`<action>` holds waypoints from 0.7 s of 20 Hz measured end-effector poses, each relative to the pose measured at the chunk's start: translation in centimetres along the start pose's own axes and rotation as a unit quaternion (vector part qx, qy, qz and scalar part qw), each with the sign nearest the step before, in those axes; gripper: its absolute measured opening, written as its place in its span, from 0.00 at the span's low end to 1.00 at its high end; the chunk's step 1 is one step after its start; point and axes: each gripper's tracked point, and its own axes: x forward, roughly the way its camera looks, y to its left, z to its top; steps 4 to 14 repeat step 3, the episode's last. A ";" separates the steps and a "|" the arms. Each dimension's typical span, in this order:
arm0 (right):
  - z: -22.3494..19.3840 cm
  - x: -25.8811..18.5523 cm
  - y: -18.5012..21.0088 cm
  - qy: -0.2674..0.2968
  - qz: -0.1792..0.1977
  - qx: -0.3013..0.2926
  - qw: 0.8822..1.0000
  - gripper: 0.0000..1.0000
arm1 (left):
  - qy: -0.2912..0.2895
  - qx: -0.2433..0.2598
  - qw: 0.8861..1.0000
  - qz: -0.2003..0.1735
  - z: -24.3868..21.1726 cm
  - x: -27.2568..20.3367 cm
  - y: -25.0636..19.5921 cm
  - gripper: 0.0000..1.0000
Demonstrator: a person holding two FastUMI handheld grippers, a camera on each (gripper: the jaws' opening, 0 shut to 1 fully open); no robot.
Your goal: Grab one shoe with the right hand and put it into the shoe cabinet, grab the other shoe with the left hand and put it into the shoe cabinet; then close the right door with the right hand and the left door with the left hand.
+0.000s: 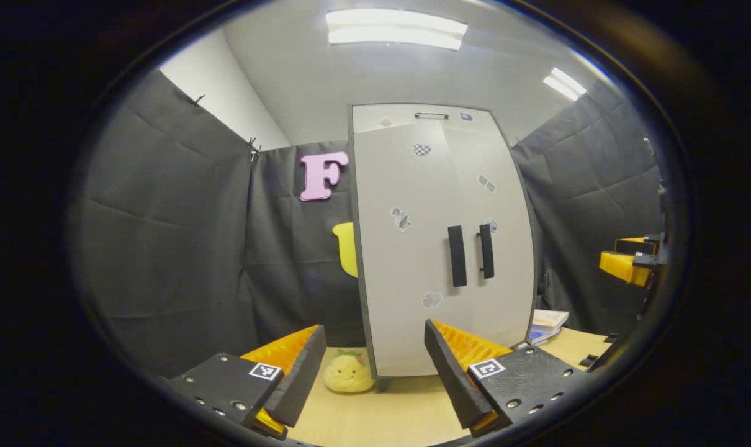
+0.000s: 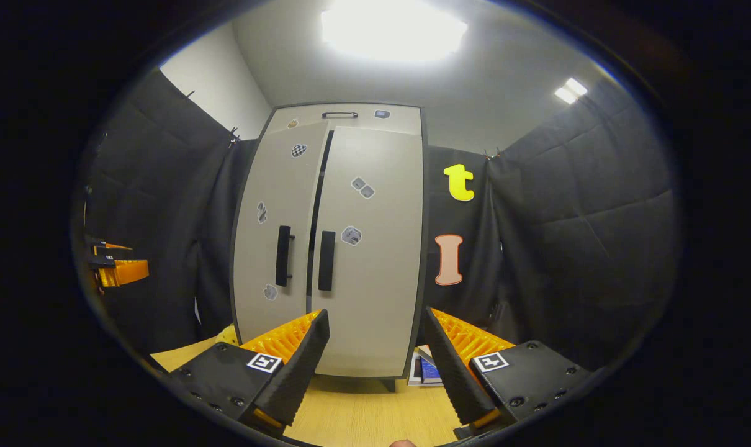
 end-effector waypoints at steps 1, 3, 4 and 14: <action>0.0 -0.1 -0.1 0.000 0.000 0.000 1.000 0.94 | 0.000 0.000 1.000 0.000 0.1 -0.1 0.0 0.94; 0.0 -0.2 -0.3 0.000 -0.001 0.000 1.000 0.96 | 0.000 -0.001 1.000 0.000 0.0 0.0 -0.3 0.94; 0.0 -0.2 -0.3 0.000 -0.001 0.000 1.000 0.96 | 0.000 -0.001 1.000 0.000 0.0 0.0 -0.3 0.94; 0.0 -0.2 -0.3 0.000 -0.001 0.000 1.000 0.96 | 0.000 -0.001 1.000 0.000 0.0 0.0 -0.3 0.94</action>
